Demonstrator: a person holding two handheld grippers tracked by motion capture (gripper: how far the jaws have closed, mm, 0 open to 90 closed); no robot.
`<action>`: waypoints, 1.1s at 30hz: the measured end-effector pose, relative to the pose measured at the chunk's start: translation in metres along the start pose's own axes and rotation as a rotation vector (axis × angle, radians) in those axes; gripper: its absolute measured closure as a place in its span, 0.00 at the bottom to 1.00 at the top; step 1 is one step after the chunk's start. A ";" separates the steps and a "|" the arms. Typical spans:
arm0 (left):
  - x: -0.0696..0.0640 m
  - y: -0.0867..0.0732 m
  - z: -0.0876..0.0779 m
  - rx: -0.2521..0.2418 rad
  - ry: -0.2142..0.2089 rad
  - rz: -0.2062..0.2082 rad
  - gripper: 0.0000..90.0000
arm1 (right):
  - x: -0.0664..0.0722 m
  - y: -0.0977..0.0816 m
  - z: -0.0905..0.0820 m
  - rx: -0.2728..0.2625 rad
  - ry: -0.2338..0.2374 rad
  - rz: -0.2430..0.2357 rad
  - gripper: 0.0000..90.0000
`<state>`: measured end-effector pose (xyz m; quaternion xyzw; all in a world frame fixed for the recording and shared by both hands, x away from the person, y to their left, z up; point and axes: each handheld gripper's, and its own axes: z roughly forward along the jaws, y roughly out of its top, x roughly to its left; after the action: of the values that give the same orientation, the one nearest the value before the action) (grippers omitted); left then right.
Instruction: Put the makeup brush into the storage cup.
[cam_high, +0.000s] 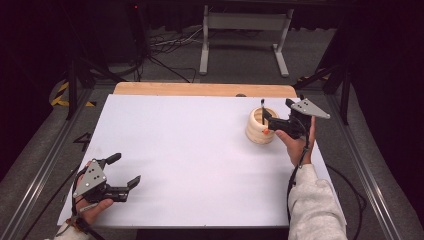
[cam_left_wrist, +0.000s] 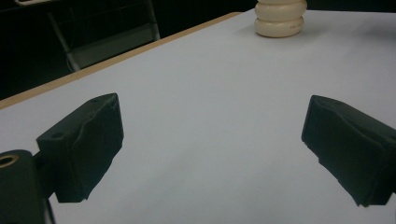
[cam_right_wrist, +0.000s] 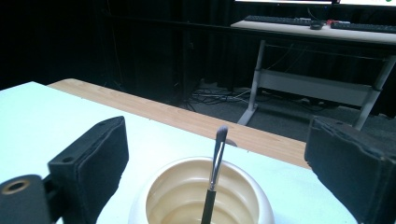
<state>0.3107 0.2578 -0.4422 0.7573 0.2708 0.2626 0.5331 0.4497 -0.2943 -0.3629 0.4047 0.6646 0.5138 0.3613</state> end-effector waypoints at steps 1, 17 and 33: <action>0.000 0.000 0.000 0.000 0.000 0.000 0.07 | 0.000 0.000 -0.001 -0.005 -0.012 -0.001 0.04; -0.001 0.000 0.002 0.009 0.000 0.005 0.07 | 0.007 0.004 -0.005 -0.004 -0.016 -0.037 0.04; -0.002 0.000 0.002 0.006 0.007 0.007 0.07 | 0.013 -0.001 -0.017 -0.011 -0.020 -0.062 0.04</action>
<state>0.3111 0.2550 -0.4436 0.7589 0.2709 0.2664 0.5289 0.4290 -0.2889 -0.3611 0.3868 0.6704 0.5021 0.3858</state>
